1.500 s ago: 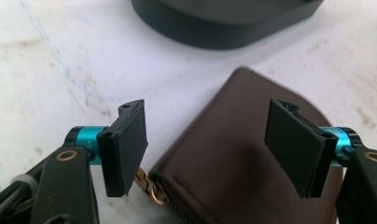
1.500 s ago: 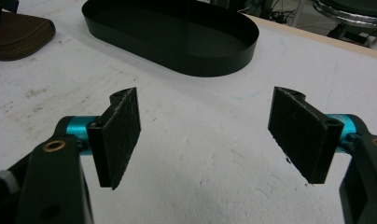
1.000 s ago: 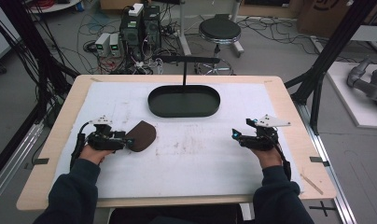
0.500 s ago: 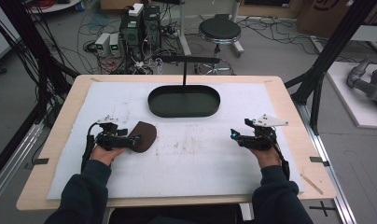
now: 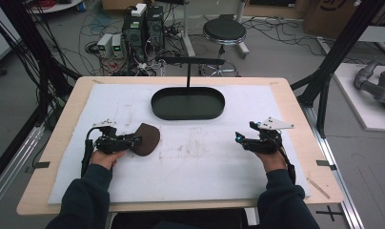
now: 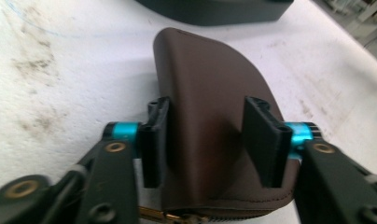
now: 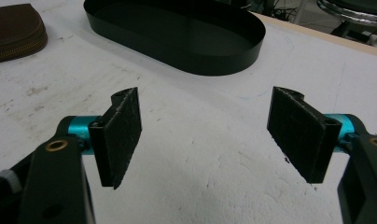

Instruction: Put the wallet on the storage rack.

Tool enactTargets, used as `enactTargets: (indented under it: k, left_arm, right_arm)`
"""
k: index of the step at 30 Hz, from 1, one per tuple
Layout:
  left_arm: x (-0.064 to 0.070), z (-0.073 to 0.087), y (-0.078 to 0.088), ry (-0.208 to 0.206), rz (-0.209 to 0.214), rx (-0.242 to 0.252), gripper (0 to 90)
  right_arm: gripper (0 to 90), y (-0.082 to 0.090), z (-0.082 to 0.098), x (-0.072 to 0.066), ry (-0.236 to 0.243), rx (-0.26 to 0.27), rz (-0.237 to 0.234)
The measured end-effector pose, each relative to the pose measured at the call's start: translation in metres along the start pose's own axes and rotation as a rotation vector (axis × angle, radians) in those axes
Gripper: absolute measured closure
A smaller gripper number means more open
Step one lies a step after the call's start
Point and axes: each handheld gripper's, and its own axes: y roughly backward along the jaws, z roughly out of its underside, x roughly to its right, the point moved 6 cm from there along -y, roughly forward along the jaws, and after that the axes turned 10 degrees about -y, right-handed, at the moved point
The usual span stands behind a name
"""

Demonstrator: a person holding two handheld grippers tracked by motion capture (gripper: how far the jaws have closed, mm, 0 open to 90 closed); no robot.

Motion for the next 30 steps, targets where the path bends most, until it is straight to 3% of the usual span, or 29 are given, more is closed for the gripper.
enactTargets:
  k: [10, 14, 18, 25, 27, 30]
  left_arm:
    - [0.007, -0.012, 0.011, -0.058, -0.004, 0.075, 66.9]
    - [0.004, -0.015, 0.018, -0.068, -0.029, 0.104, 68.6]
    - [0.001, -0.017, 0.027, -0.097, -0.079, 0.107, 69.0]
    - [0.005, -0.026, 0.037, -0.259, -0.241, 0.078, 69.3]
    - [0.008, -0.028, 0.036, -0.306, -0.256, 0.062, 69.3]
    - [0.014, -0.03, 0.034, -0.339, -0.264, 0.054, 68.9]
  right_arm:
    - [26.5, -0.001, 0.001, 0.001, -0.001, -0.003, 0.0]
    - [26.5, -0.001, 0.001, 0.0, -0.002, -0.006, -0.003]
    - [26.5, -0.002, 0.001, 0.0, 0.002, -0.005, -0.002]
    - [26.5, -0.002, 0.001, 0.0, -0.001, -0.01, -0.002]
    - [26.5, -0.002, 0.002, 0.0, 0.0, -0.011, -0.002]
    - [26.5, -0.002, 0.002, 0.0, 0.004, -0.01, -0.001]
